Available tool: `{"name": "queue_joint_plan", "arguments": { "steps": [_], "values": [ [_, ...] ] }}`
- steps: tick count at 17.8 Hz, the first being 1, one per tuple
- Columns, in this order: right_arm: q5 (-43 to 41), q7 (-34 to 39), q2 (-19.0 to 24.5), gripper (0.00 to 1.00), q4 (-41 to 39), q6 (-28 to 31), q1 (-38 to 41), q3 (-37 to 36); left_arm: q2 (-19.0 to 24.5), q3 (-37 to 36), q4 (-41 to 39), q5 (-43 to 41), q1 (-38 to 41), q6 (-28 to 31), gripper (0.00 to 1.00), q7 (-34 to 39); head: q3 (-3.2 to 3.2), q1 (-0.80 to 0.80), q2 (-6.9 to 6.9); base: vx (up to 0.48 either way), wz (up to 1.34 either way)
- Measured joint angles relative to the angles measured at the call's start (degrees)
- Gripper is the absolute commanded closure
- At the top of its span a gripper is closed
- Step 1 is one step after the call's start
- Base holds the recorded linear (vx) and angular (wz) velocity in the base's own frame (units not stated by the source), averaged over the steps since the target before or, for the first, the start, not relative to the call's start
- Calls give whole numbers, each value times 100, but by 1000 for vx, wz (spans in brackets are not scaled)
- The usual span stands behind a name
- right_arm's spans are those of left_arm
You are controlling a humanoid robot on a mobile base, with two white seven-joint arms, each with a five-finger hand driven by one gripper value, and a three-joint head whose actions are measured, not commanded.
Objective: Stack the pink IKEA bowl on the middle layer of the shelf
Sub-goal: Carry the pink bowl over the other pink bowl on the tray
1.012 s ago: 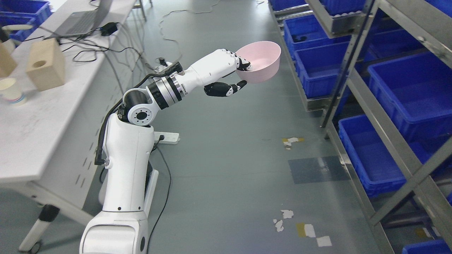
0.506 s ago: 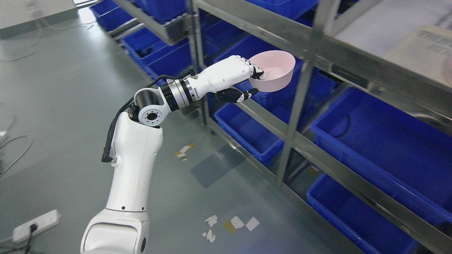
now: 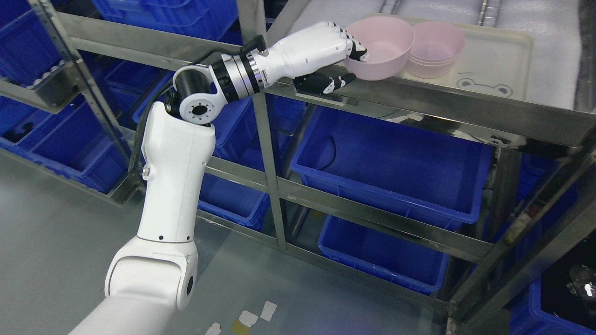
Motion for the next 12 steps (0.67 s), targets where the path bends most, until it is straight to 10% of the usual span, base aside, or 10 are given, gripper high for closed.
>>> {"name": "queue_joint_plan", "arguments": {
  "steps": [12],
  "values": [
    [0, 0, 0, 0, 0, 17, -2, 0, 400, -176, 909, -554, -961, 3, 96, -19, 0, 0, -1, 95, -268]
  ]
}}
